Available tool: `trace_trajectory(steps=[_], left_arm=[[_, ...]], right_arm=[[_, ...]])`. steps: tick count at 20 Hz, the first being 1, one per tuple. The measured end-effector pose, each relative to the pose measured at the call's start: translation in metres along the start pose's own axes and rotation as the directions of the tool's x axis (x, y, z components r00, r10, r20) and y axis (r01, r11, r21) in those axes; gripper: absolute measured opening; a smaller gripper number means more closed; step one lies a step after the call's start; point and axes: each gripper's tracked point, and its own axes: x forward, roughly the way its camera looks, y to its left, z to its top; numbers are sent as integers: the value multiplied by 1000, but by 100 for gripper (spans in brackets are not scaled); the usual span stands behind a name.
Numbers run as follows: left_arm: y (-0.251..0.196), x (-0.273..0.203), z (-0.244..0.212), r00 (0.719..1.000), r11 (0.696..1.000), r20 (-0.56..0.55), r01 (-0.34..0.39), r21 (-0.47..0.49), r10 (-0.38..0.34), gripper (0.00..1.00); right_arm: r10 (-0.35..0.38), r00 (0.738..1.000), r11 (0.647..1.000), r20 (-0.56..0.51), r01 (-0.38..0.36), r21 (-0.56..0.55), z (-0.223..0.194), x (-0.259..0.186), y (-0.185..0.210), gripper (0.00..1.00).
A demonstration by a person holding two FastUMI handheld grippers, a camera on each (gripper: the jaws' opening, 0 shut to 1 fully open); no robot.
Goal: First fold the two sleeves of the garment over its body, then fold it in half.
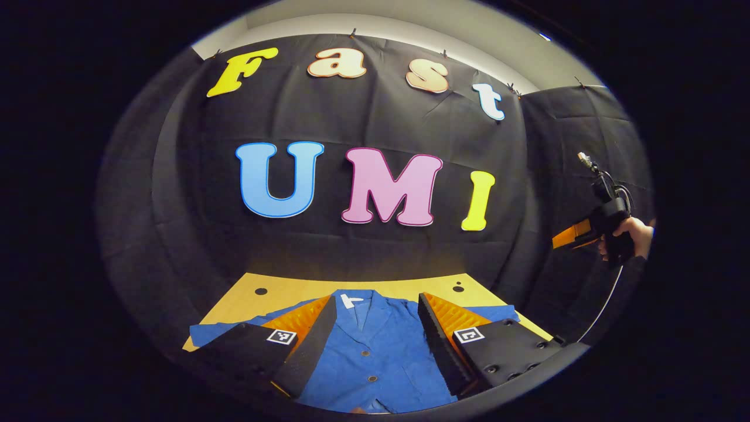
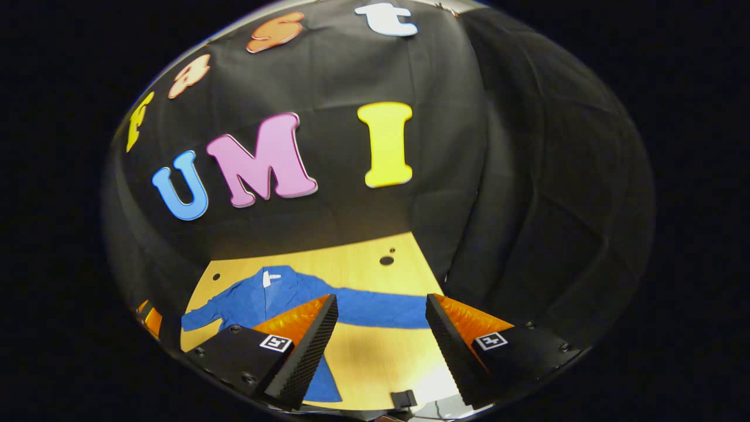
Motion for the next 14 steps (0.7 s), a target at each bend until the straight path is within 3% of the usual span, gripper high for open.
trace_trajectory(steps=[4,7,10,11,12,14], left_arm=[[21,-8,-6,998,997,-15,-67,-32,66,80],[23,-4,-14,992,991,-47,-117,-59,115,80],[27,3,-29,976,980,-124,-189,-67,180,80],[23,8,-32,971,976,-148,-203,-83,190,80],[18,11,-33,967,973,-168,-210,-97,192,80],[16,18,-44,950,960,-210,-258,-111,231,80]], right_arm=[[-41,974,999,-223,40,-11,-24,71,-27,97],[-74,900,995,-430,93,25,-68,134,-57,98],[-90,837,986,-540,153,72,-109,194,-93,100],[-97,808,984,-581,165,65,-124,210,-106,99],[-105,761,981,-641,186,59,-145,229,-122,100],[-62,728,969,-683,209,135,-166,254,-137,99]])
